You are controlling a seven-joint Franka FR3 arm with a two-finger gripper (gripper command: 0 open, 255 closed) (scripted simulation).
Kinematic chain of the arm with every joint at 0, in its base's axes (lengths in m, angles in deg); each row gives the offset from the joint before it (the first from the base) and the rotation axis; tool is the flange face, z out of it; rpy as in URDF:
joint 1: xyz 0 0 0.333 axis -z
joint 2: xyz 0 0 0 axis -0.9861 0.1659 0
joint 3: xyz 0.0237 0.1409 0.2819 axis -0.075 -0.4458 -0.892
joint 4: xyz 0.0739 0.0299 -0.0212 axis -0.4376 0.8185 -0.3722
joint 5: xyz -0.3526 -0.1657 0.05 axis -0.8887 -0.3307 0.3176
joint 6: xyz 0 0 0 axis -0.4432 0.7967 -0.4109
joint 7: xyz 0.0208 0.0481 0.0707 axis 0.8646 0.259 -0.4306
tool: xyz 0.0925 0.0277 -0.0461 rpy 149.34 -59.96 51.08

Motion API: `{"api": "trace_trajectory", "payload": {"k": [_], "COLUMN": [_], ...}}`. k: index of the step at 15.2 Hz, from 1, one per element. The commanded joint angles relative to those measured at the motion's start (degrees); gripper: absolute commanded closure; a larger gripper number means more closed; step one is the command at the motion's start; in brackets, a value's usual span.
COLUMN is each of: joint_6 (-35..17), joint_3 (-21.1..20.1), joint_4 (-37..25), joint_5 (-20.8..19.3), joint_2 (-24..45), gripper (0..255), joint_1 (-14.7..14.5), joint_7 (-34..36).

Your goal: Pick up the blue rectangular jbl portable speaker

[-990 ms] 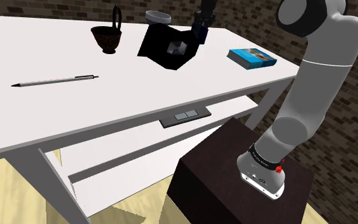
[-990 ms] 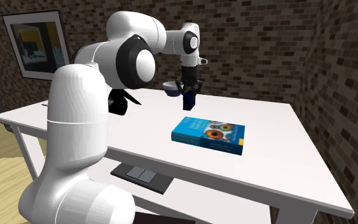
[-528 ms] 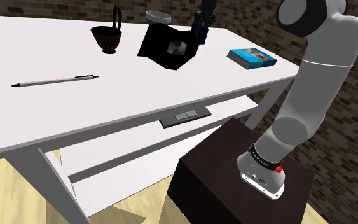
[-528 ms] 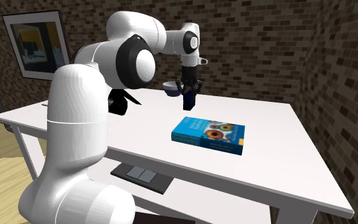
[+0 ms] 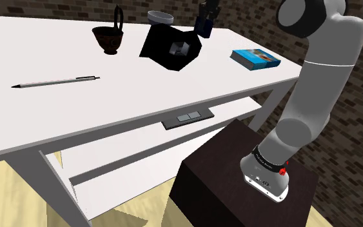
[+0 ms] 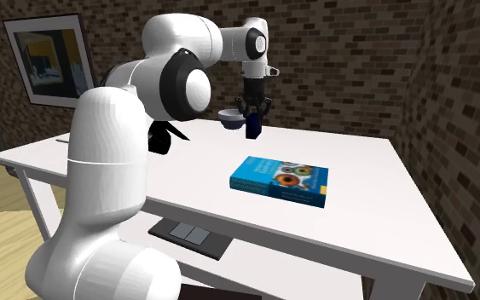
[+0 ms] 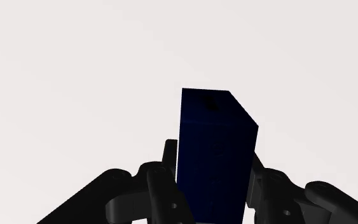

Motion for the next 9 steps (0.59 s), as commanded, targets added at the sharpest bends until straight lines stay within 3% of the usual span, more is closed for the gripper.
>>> {"api": "trace_trajectory", "payload": {"k": [1,7,9], "joint_6": [2.0,8.4,8.6], "joint_3": [0.0,0.1,0.1], "joint_4": [-2.5,-12.1,-12.4], "joint_5": [0.1,0.9,0.9], "joint_2": [0.6,3.7,3.8], "gripper": [255,255,255], "joint_1": [0.2,1.1,1.2], "joint_7": [0.0,-0.1,-0.1]}}
